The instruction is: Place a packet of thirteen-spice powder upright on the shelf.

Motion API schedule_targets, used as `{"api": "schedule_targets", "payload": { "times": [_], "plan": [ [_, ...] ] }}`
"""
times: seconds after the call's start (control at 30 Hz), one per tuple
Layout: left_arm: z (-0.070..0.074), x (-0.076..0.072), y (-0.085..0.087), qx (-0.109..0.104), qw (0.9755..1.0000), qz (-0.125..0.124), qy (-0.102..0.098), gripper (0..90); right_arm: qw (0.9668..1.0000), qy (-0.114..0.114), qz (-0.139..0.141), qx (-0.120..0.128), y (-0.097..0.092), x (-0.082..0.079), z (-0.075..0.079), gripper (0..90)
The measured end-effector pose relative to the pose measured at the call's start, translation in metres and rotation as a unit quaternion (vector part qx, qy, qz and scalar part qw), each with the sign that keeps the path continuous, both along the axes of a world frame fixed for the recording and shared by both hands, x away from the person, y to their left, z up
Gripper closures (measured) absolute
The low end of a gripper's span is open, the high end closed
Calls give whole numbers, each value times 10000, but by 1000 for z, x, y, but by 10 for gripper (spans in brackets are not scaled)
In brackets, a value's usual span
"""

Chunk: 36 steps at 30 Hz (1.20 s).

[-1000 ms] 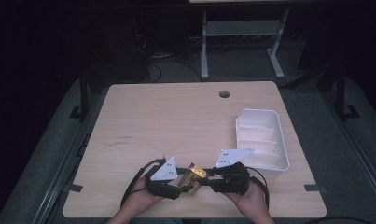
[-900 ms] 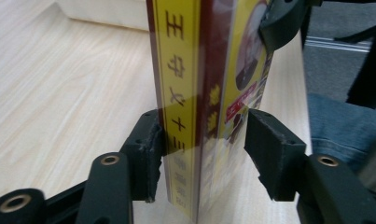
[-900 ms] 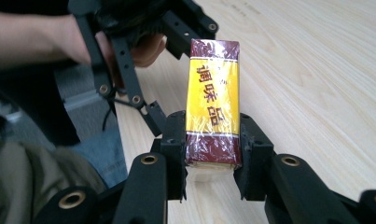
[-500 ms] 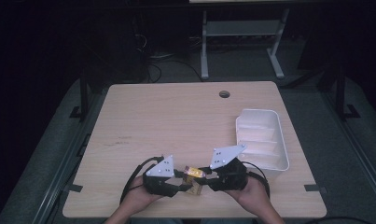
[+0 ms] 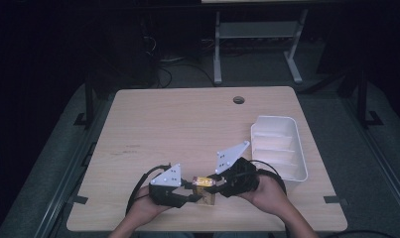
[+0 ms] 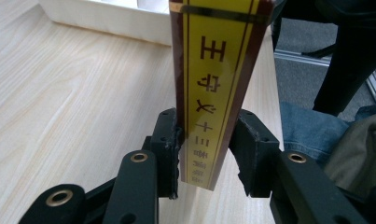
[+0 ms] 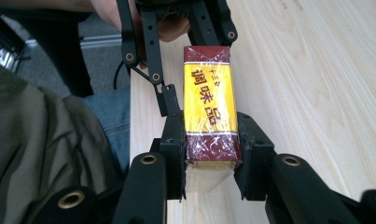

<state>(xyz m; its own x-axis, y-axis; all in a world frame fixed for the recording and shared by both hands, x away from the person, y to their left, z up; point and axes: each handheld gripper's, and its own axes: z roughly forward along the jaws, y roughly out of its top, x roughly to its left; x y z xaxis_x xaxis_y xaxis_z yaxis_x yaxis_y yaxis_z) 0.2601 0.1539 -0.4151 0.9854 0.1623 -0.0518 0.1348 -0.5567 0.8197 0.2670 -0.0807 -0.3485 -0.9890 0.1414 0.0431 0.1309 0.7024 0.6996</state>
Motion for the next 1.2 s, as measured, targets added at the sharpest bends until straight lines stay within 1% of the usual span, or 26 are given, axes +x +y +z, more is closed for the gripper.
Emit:
{"api": "schedule_targets", "payload": {
  "times": [0.03,0.1,0.13,0.27,0.3,0.33,0.37,0.4,0.43,0.47,0.5,0.53,0.67,0.73,0.77,0.83,0.87,0.9,1.03,1.1,1.13,1.2],
  "plan": [
    [0,0,0,-27,10000,34,-2,616,9999,75,85,-47,1,4,2,678],
    [0,0,0,-27,10000,59,-37,601,9998,112,116,-65,1,6,3,678],
    [1,0,1,-22,9999,79,-92,549,9996,150,199,-124,1,9,5,679],
    [0,2,4,-66,9999,150,-26,502,9996,147,181,-152,-1,14,6,679],
    [0,3,4,-104,9999,120,41,503,9996,224,179,-60,-2,16,7,679],
    [0,3,4,-104,9999,120,41,507,9996,224,179,-60,-2,16,7,679],
    [0,3,4,-91,9999,95,24,511,9995,250,208,5,-2,16,6,679],
    [1,2,3,-38,10000,48,0,524,9994,232,257,17,0,15,6,679],
    [1,2,3,-38,10000,48,0,544,9994,232,257,17,0,15,6,679],
    [0,2,2,-32,10000,37,3,544,9993,247,282,8,1,14,5,679],
    [0,2,2,-11,10000,1,11,602,9992,207,348,-48,4,13,4,679],
    [0,1,2,14,10000,-62,33,626,9991,164,368,-102,6,12,4,679],
    [0,1,2,33,9999,-122,78,650,9989,188,411,-141,8,12,4,677],
    [1,1,2,37,9999,-141,74,658,9988,162,435,-159,8,11,5,677],
    [1,1,2,42,9998,-152,74,658,9987,129,453,-206,9,11,6,676],
    [2,1,2,42,9999,-154,63,668,9982,77,514,-296,11,10,9,671],
    [3,1,2,46,9998,-164,54,668,9982,77,514,-296,11,10,9,671],
    [3,0,2,54,9998,-164,35,675,9979,74,530,-366,12,10,10,662],
    [4,-1,2,118,9998,-171,-20,678,9974,55,564,-439,14,9,11,657],
    [4,-1,2,138,9997,-178,-13,678,9974,51,559,-449,14,9,11,655],
    [4,-1,1,173,9997,-155,-37,678,9972,26,562,-499,15,9,11,644],
    [4,-1,1,171,9997,-161,-39,679,9971,31,566,-514,15,9,11,640]
  ]
}}
